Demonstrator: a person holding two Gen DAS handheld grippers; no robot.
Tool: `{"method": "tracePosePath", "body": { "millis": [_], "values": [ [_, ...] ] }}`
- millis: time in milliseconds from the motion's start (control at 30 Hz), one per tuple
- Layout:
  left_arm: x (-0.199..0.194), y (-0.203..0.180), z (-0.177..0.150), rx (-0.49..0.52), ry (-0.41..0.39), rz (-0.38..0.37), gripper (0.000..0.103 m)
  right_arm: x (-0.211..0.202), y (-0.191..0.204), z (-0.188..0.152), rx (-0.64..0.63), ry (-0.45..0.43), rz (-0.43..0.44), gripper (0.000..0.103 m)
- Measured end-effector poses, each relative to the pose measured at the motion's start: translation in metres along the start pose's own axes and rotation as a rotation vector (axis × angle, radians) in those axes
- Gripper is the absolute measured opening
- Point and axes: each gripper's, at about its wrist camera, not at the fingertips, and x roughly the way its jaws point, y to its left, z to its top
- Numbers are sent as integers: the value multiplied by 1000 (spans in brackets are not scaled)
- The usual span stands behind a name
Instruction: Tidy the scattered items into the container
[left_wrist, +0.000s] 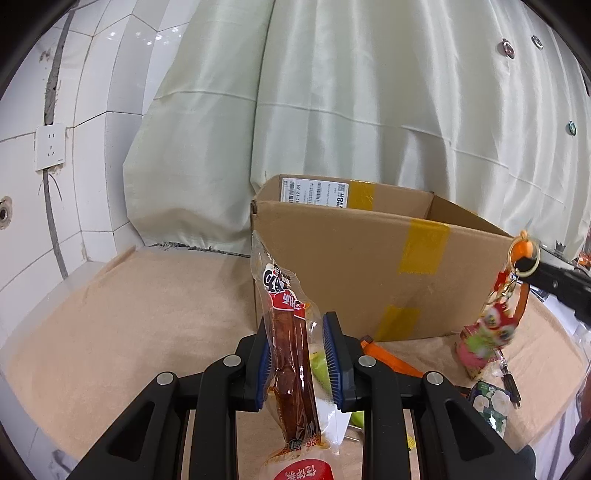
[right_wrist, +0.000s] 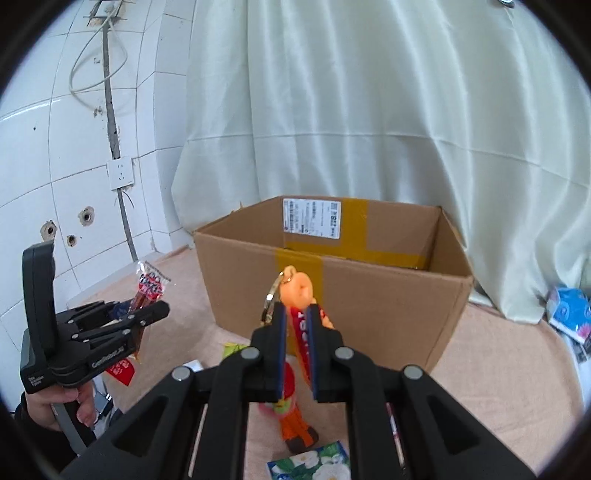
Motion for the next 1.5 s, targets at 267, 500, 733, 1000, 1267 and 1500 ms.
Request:
{"method": "tracePosePath", "body": {
  "millis": [267, 500, 733, 1000, 1267, 1500],
  "values": [
    [8, -16, -3, 21, 16, -4, 26, 5, 2, -19, 55, -11, -76, 13],
    [7, -22, 4, 27, 10, -11, 26, 1, -2, -16, 71, -36, -58, 13],
    [1, -29, 21, 33, -8, -17, 26, -6, -4, -9, 67, -43, -58, 13],
    [-24, -37, 92, 58, -96, -45, 26, -35, -8, 43, 29, -119, -72, 13],
    [-29, -48, 174, 90, -172, -59, 26, -48, -16, 115, -7, -204, -106, 13],
    [10, -58, 217, 115, -149, -65, 26, -23, -32, 154, -3, -206, -117, 13]
  ]
}}
